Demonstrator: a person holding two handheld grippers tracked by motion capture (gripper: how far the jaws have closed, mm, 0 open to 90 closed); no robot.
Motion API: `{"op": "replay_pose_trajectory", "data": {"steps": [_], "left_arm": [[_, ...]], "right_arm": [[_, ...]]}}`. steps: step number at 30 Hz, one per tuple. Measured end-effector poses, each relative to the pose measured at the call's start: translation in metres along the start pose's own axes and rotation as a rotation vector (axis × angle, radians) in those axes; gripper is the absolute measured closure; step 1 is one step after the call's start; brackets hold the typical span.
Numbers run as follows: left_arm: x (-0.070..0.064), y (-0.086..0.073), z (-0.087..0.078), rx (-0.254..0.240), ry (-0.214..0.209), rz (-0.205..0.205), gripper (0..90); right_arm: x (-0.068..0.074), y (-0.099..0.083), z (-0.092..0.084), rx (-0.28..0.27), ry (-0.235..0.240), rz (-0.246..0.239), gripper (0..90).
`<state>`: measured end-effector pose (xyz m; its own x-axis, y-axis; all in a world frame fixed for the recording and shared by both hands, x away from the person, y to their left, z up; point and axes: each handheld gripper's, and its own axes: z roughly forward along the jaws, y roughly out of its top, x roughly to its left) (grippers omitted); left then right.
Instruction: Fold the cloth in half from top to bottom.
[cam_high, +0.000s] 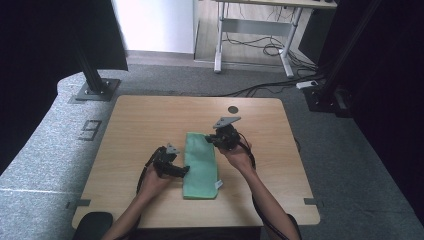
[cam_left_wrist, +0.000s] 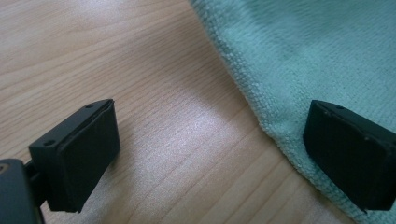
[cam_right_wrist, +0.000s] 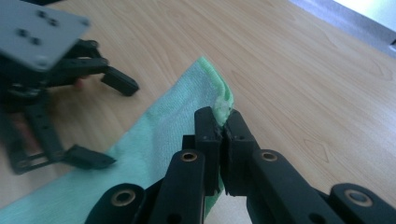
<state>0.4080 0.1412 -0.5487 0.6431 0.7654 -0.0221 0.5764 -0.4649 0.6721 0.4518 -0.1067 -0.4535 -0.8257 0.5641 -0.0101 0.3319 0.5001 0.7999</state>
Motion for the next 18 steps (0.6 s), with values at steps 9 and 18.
{"op": "replay_pose_trajectory", "data": {"steps": [9,18], "left_arm": [[0.0,0.0,0.0,0.0,0.001,0.0,4.0],[0.0,0.0,0.0,0.001,0.004,-0.003,4.0]], "right_arm": [[0.021,-0.011,-0.025,-0.02,0.03,-0.055,86.0],[0.042,-0.035,-0.034,-0.019,0.075,-0.069,85.9]]}}
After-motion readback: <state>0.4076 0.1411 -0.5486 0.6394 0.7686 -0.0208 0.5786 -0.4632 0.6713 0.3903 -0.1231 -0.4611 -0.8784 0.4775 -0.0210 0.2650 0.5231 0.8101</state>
